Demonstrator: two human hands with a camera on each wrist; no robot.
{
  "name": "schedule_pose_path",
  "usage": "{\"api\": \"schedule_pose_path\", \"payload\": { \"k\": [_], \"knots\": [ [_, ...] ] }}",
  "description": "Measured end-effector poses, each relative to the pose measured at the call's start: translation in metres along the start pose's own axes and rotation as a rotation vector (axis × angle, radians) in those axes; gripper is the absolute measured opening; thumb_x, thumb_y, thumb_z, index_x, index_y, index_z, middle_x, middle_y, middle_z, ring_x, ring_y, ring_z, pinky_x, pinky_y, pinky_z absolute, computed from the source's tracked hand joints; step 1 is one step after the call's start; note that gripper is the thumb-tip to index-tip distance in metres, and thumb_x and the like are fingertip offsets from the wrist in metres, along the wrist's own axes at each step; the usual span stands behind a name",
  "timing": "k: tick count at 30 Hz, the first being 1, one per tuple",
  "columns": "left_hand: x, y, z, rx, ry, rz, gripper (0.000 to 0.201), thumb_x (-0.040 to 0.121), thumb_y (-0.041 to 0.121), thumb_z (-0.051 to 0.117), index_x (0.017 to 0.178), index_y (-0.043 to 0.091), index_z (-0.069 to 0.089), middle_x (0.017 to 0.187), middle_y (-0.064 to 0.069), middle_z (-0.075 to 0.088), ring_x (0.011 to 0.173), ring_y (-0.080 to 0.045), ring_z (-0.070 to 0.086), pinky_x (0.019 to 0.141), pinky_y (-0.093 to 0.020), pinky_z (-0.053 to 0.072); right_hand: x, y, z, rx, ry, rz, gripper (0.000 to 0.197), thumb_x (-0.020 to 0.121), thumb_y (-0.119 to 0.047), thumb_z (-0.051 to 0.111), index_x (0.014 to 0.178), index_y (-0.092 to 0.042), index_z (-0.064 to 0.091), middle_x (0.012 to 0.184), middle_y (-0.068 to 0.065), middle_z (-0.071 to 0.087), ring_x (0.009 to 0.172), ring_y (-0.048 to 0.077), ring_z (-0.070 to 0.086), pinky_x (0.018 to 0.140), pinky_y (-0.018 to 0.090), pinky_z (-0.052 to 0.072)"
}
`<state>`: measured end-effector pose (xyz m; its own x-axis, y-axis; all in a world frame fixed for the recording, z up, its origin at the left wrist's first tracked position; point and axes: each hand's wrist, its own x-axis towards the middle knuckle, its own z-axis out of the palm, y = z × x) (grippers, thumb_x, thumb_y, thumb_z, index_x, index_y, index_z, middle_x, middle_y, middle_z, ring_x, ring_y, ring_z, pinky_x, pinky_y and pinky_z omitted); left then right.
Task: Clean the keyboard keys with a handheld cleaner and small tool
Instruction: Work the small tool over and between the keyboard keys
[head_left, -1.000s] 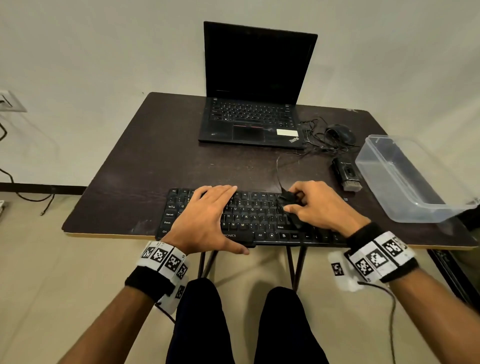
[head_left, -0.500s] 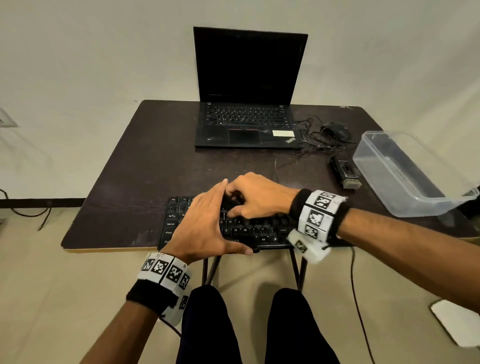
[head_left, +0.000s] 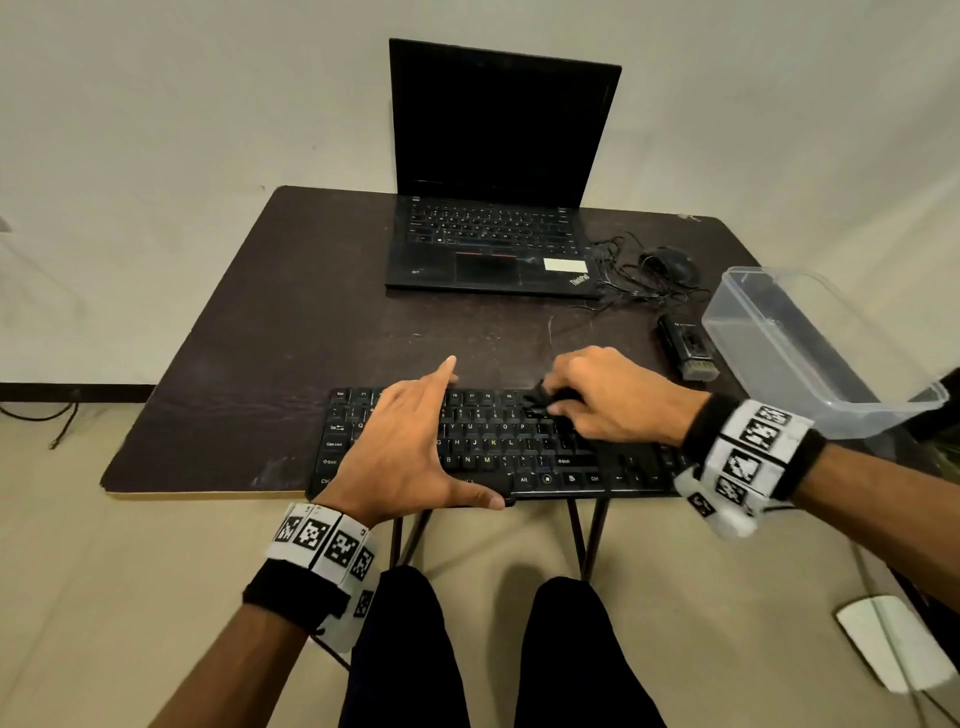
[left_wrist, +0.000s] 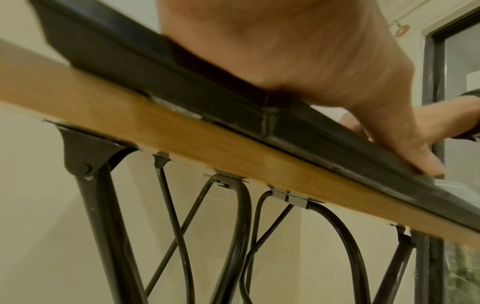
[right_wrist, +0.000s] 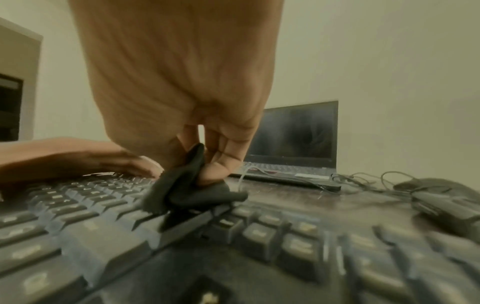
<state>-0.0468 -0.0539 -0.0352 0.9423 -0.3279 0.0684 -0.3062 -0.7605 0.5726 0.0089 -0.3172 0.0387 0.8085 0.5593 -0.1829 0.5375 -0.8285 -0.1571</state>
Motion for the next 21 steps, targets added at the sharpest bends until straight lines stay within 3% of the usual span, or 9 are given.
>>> {"api": "schedule_pose_path", "payload": {
  "k": [2,4,6,8,10,12,15,18,21],
  "knots": [
    [0.000,-0.001,0.001,0.013,0.010,0.024,0.164,0.041,0.101,0.069,0.167,0.019,0.003,0.159,0.012,0.036,0.147,-0.016,0.029,0.127,-0.031,0.014,0.016,-0.019,-0.001,0.056,0.017,-0.022,0.022,0.097,-0.021,0.071,0.079,-0.023,0.059,0.088,0.000,0.066,0.090,0.028,0.066,0.074,0.029,0.039],
    [-0.001,-0.001,0.000,0.011,0.025,0.047,0.161,0.044,0.099,0.073,0.167,0.018,0.007,0.155,0.016,0.038,0.144,-0.010,0.031,0.126,-0.029,0.011,0.035,-0.048,0.001,0.060,0.018,-0.080,0.018,0.096,-0.021,0.071,0.080,-0.020,0.063,0.088,0.005,0.071,0.088,0.029,0.067,0.074,0.030,0.040],
    [0.000,0.000,-0.002,-0.027,0.044,0.058,0.151,0.044,0.094,0.080,0.162,0.021,0.021,0.149,0.019,0.046,0.138,-0.006,0.041,0.128,-0.037,0.022,0.052,-0.075,0.003,0.061,0.030,-0.126,0.010,0.091,-0.017,0.070,0.081,-0.016,0.069,0.087,0.007,0.073,0.085,0.031,0.069,0.074,0.033,0.049],
    [0.001,0.002,-0.004,-0.075,0.072,0.067,0.135,0.044,0.087,0.088,0.151,0.025,0.033,0.134,0.020,0.056,0.126,-0.004,0.051,0.119,-0.041,0.033,0.058,-0.089,0.001,0.048,0.057,-0.086,0.004,0.086,-0.015,0.070,0.085,-0.015,0.073,0.087,0.008,0.073,0.084,0.034,0.070,0.069,0.036,0.051],
    [0.001,0.003,-0.004,-0.051,0.067,0.077,0.142,0.046,0.088,0.086,0.157,0.022,0.027,0.139,0.020,0.054,0.128,-0.004,0.049,0.123,-0.038,0.029,0.056,-0.087,-0.002,-0.017,0.071,-0.021,0.012,0.088,-0.020,0.072,0.097,-0.015,0.077,0.095,0.011,0.073,0.089,0.035,0.071,0.069,0.035,0.048],
    [-0.001,0.001,-0.002,-0.020,0.057,0.064,0.158,0.045,0.092,0.081,0.165,0.016,0.013,0.149,0.018,0.043,0.138,-0.006,0.039,0.126,-0.028,0.016,0.048,-0.076,-0.004,-0.100,0.066,0.023,0.020,0.090,-0.024,0.074,0.106,-0.012,0.077,0.102,0.015,0.074,0.093,0.036,0.072,0.071,0.034,0.049],
    [-0.001,-0.002,0.000,-0.011,0.040,0.044,0.162,0.043,0.096,0.077,0.166,0.017,0.006,0.150,0.015,0.040,0.141,-0.011,0.036,0.124,-0.025,0.014,0.033,-0.055,-0.006,-0.165,0.032,0.058,0.022,0.089,-0.025,0.079,0.106,-0.011,0.076,0.103,0.015,0.074,0.095,0.036,0.073,0.073,0.035,0.049],
    [0.000,-0.001,-0.001,0.000,0.041,0.036,0.163,0.042,0.098,0.074,0.167,0.017,0.006,0.149,0.015,0.040,0.141,-0.013,0.036,0.125,-0.028,0.017,0.022,-0.036,-0.005,-0.068,0.071,0.105,0.015,0.088,-0.026,0.081,0.096,-0.014,0.077,0.087,0.009,0.075,0.087,0.033,0.074,0.070,0.031,0.049],
    [0.000,0.000,-0.001,0.000,0.043,0.032,0.164,0.041,0.098,0.072,0.166,0.017,0.006,0.149,0.015,0.040,0.141,-0.014,0.035,0.124,-0.027,0.016,0.023,-0.030,-0.004,0.104,0.090,0.099,0.012,0.087,-0.026,0.085,0.089,-0.020,0.074,0.073,-0.008,0.069,0.073,0.017,0.069,0.071,0.025,0.049]
  ]
}}
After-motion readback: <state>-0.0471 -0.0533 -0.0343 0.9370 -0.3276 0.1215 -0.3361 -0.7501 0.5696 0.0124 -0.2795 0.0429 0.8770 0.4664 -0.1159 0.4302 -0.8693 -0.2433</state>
